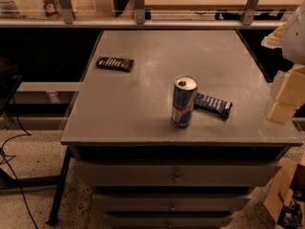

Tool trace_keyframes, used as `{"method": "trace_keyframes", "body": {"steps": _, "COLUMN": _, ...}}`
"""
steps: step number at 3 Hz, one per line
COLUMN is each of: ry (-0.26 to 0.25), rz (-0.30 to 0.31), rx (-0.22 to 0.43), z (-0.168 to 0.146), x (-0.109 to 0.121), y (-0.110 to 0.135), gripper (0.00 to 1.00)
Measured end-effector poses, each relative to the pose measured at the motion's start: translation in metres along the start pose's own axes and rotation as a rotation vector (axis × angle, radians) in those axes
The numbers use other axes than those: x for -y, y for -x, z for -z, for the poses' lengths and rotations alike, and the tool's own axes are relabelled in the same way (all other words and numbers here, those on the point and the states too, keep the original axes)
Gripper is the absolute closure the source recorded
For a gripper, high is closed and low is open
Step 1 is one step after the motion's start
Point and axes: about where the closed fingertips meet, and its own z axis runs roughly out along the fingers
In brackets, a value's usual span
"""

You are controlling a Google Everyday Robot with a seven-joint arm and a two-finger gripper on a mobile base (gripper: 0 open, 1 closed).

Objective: Pick redbull can

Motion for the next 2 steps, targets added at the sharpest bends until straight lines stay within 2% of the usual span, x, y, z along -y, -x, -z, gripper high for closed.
{"method": "trace_keyframes", "body": {"steps": 1, "ry": -0.003, "rz": 0.001, "rx": 0.0, "z": -0.0002, "x": 0.0004, "y": 0.0006, "gripper": 0.0}}
{"method": "trace_keyframes", "body": {"steps": 2, "ry": -0.002, "rz": 0.004, "rx": 0.058, "z": -0.0092, "x": 0.0041, "y": 0.0018, "gripper": 0.0}}
